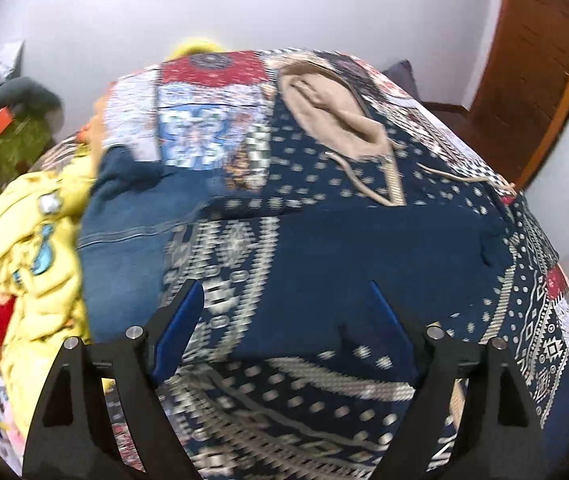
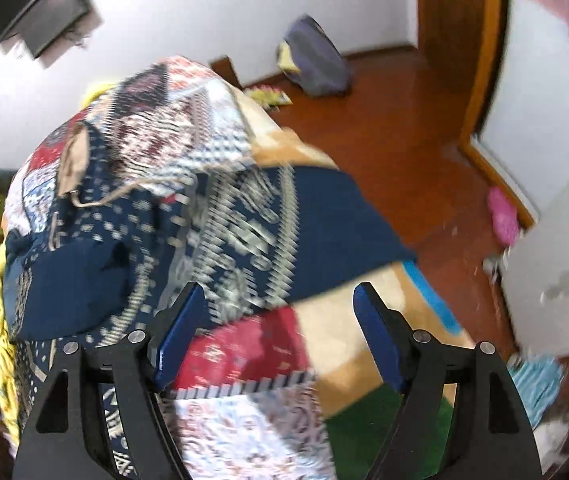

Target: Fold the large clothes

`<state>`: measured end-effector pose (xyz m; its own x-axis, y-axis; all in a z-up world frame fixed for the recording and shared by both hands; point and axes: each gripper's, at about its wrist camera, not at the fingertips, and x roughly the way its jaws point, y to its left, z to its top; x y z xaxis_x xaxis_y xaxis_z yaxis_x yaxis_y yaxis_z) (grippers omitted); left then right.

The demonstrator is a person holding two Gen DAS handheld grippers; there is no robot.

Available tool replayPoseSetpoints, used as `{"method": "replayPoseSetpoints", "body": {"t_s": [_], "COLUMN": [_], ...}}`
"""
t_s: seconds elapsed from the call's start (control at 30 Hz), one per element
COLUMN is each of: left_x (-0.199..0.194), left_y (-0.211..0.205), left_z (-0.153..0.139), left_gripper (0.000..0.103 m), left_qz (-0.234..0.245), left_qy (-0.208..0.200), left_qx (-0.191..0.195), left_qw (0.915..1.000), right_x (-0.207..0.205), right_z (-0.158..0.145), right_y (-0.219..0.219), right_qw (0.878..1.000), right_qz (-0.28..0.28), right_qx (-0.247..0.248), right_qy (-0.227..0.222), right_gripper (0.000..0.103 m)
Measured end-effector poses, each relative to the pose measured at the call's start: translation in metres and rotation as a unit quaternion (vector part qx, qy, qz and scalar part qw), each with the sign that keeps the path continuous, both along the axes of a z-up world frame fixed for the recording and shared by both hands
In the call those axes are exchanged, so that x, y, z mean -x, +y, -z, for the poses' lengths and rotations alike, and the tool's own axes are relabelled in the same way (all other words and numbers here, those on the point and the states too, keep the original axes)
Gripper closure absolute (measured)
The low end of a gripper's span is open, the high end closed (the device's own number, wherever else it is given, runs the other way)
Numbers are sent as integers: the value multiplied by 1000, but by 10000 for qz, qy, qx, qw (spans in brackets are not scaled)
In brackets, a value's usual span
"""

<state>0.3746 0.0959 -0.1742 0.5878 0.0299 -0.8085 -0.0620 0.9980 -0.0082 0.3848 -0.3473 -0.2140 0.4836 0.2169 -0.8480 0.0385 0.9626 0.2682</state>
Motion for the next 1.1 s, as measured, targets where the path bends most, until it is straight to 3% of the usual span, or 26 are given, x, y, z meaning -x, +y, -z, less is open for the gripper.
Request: {"method": "replayPoseSetpoints", "body": {"t_s": [0.3, 0.47, 0.57, 0.63, 0.7, 0.73, 0.77, 0.8, 0.97, 1.1], "left_x": [-37, -40, -39, -37, -33, -30, -25, -22, -3, 11], "left_y": [-36, -40, -39, -38, -35, -35, -33, -32, -27, -21], "left_z": [47, 58, 60, 60, 57, 55, 51, 48, 28, 12], "left_gripper": [20, 20, 20, 20, 20, 20, 20, 20, 20, 20], "left_qz": [229, 239, 222, 192, 152, 135, 126, 122, 123, 112], "left_qy": [475, 571, 582, 588, 580, 559, 502, 462, 248, 39], "left_qx": [166, 155, 126, 124, 128, 126, 123, 119, 40, -39], "left_qw": [9985, 9980, 9980, 9980, 9981, 9983, 9986, 9988, 9996, 9999], "right_x": [-24, -45, -53, -55, -58, -56, -52, -50, -36, -28], "right_z": [59, 75, 77, 75, 72, 67, 61, 54, 0, -50], "right_y": [-38, -41, -37, -37, -38, -36, -34, -30, -7, 15], "right_qw": [9904, 9807, 9815, 9817, 9818, 9822, 9840, 9863, 9932, 9912], "right_qz": [635, 1060, 1190, 1272, 1327, 1357, 1336, 1260, 864, 544], "right_qx": [-1024, -1504, -1403, -1338, -1289, -1245, -1146, -1046, -608, -705], "right_qy": [672, 661, 534, 464, 423, 362, 274, 189, -493, -977], "right_gripper": [29, 28, 30, 43, 67, 75, 91, 95, 96, 96]}}
